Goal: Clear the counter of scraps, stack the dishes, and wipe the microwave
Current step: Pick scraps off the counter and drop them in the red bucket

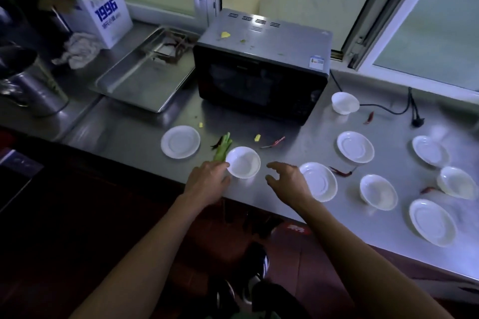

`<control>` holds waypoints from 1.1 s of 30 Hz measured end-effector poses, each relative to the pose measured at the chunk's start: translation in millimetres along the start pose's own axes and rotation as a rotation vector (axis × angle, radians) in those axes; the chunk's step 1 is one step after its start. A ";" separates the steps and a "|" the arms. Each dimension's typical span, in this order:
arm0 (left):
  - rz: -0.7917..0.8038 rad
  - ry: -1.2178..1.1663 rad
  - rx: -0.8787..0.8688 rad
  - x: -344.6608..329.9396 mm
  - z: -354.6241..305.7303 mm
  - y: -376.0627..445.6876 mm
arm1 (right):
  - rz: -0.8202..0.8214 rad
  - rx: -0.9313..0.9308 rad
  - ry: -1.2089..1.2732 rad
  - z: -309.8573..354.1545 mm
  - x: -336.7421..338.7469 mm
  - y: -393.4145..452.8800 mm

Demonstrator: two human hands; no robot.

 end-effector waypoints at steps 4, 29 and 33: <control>0.017 -0.016 0.032 -1.5 20.3 8.6 | -0.030 -0.028 0.064 3.2 -10.9 28.6; 0.154 -0.027 -0.094 -20.3 48.5 198.7 | 0.062 -0.193 -0.052 -46.5 -70.5 212.9; 0.187 -0.020 -0.120 -23.8 50.8 212.6 | 0.091 -0.164 -0.136 -46.8 -74.4 220.6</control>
Point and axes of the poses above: each hand's wrist, its own y-axis towards the middle knuckle, its own x-axis out of the back of the hand, z = x × y, the point moved 7 cm from there along y, towards the middle knuckle, and after that the axes turned 9 degrees about y, right-handed, at the moved point
